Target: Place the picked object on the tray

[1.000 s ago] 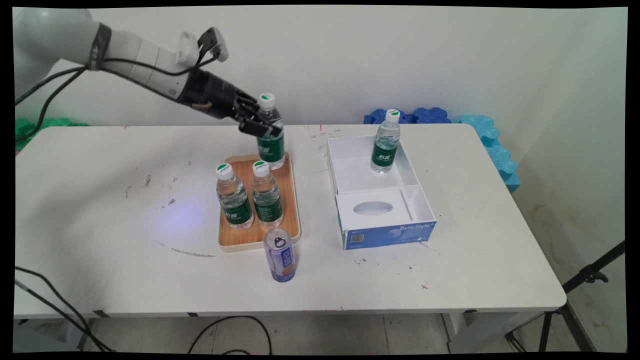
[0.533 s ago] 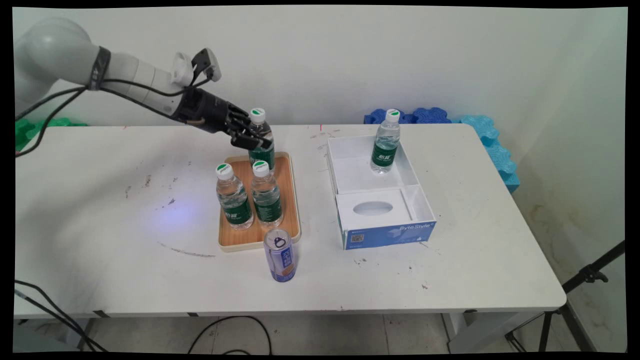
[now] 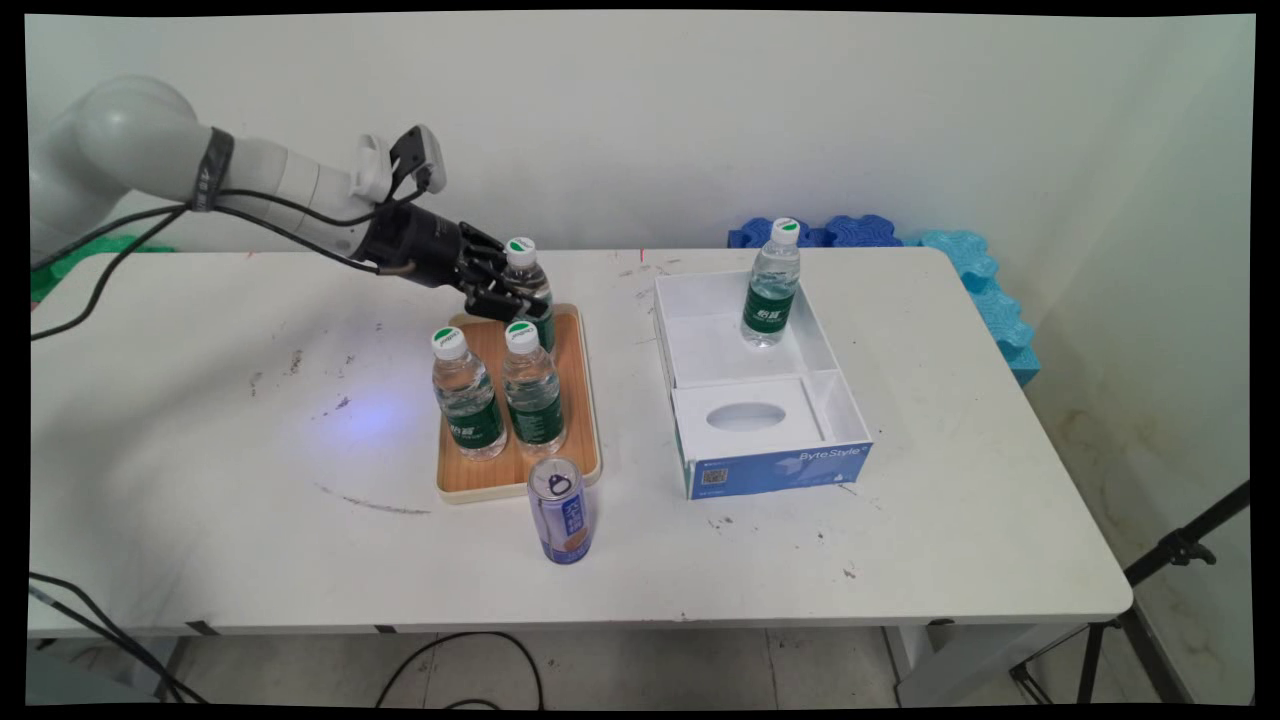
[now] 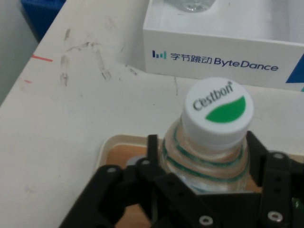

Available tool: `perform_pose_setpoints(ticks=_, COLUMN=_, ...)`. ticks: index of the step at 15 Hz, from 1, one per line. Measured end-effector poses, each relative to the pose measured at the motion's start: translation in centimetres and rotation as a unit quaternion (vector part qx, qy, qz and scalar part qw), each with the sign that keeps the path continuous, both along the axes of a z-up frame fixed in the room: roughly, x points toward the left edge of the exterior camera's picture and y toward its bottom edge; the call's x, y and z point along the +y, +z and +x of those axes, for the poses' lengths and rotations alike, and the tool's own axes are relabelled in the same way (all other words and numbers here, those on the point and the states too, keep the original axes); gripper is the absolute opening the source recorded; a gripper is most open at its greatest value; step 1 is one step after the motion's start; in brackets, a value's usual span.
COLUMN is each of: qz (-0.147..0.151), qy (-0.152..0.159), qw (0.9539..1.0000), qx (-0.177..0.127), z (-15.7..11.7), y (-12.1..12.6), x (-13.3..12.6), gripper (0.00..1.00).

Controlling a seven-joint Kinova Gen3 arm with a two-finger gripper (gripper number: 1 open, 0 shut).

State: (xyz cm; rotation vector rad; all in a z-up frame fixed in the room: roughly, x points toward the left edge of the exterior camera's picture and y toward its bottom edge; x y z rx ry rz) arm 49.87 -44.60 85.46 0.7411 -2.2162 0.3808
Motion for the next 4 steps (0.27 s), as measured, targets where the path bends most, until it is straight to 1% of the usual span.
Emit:
perform_pose_setpoints(ticks=1, qz=-0.002, qy=-0.002, qw=1.0000, qx=0.000, z=0.02, y=-0.23, x=-0.01, gripper=1.00)
perform_pose_setpoints(ticks=4, qz=-0.007, qy=-0.006, qw=1.0000, qx=-0.003, z=0.16, y=-0.83, x=0.02, gripper=1.00)
